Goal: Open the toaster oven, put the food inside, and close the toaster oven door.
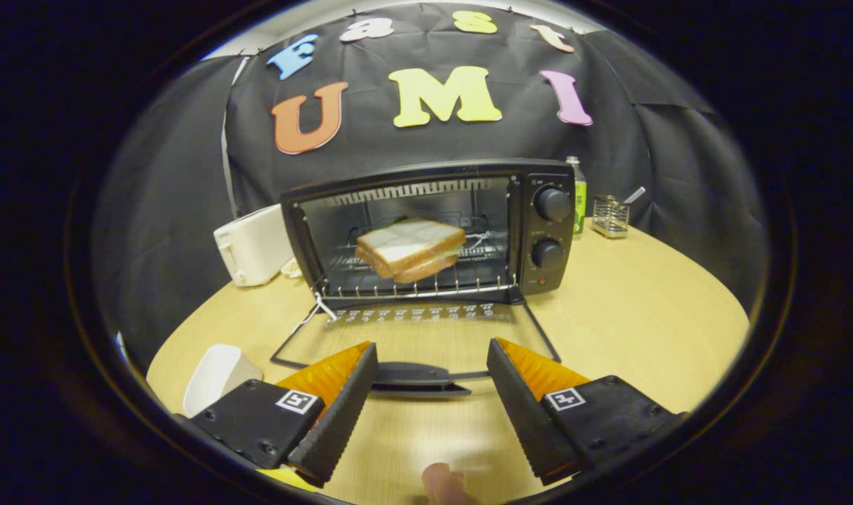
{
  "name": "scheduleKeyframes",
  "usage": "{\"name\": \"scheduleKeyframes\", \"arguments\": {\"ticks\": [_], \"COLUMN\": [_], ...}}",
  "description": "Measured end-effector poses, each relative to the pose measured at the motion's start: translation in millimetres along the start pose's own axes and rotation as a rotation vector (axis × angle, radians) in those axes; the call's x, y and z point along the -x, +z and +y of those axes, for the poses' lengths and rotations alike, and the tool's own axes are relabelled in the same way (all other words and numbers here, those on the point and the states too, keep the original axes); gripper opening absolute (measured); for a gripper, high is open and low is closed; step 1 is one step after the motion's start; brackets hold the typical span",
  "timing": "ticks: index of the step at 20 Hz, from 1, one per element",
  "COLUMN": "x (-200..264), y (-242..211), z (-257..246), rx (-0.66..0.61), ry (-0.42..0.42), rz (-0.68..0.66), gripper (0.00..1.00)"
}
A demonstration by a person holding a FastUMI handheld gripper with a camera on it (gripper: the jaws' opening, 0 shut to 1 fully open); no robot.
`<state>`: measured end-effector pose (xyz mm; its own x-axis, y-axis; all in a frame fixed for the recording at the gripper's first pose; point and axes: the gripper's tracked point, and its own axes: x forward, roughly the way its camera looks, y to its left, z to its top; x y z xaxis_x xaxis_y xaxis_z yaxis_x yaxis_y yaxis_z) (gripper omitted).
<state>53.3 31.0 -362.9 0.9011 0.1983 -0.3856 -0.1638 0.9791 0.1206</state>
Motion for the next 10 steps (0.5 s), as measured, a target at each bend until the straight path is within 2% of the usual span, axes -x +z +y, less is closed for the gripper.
{"name": "scheduleKeyframes", "arguments": {"ticks": [3,5,7,10], "x": [4.7,5.6,6.2,1.6], "y": [-10.7,-26.2,-18.5,-27.8], "z": [14.0,14.2,17.0,12.7], "rx": [0.076,0.121,0.117,0.110], "ry": [0.001,-0.021,-0.028,-0.056], "rz": [-0.033,-0.010,-0.037,0.012], "gripper": [1.00,1.00,1.00,1.00]}}
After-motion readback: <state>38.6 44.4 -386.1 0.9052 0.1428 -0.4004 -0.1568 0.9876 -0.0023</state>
